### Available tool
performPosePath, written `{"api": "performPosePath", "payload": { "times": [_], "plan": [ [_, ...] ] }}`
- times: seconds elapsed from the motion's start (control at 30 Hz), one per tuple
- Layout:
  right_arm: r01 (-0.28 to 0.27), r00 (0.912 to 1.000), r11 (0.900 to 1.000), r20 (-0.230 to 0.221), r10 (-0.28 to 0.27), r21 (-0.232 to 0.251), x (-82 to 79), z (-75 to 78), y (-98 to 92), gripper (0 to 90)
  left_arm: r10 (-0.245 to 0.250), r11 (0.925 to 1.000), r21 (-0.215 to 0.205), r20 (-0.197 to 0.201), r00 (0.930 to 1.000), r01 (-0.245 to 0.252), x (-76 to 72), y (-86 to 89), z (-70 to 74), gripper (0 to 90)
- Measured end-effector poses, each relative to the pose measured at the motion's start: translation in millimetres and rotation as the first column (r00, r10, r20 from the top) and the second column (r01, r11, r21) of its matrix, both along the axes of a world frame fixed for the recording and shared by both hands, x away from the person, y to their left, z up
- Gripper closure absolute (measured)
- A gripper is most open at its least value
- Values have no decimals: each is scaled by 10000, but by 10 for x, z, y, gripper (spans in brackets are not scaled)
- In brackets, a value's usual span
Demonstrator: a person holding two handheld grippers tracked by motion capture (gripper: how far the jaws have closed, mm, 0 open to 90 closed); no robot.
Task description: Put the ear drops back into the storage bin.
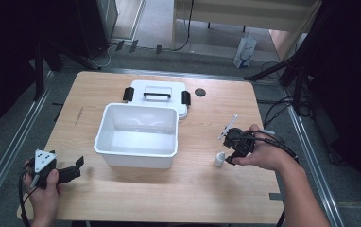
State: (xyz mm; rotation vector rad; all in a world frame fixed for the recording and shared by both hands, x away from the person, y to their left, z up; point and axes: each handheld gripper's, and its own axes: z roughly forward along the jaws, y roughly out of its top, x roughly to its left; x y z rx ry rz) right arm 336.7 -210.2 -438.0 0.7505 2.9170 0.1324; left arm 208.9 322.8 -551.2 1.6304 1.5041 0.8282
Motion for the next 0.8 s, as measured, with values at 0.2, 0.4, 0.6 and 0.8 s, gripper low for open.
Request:
{"api": "performPosePath", "payload": {
  "times": [0.2, 0.4, 0.6, 0.8],
  "plan": [
    [-207, 9992, 9998, -328, 210, 72, 33, 4, 128, 533, 0, 10000, 17, -25, 10000, 1, 1, -1, 1, 0],
    [-448, 9983, 9988, -375, 440, -188, 69, -30, 239, 588, 14, 10000, -54, 8, 10000, -14, 1, 2, -1, 0],
    [-411, 9981, 9983, -476, 391, -423, 94, -87, 283, 629, -4, 10000, -44, -4, 10000, 4, 1, 3, 0, 0],
    [-429, 9977, 9983, -549, 407, -393, 108, -120, 296, 669, 7, 10000, -40, -3, 10000, -7, 1, 2, -1, 0]
  ]
}}
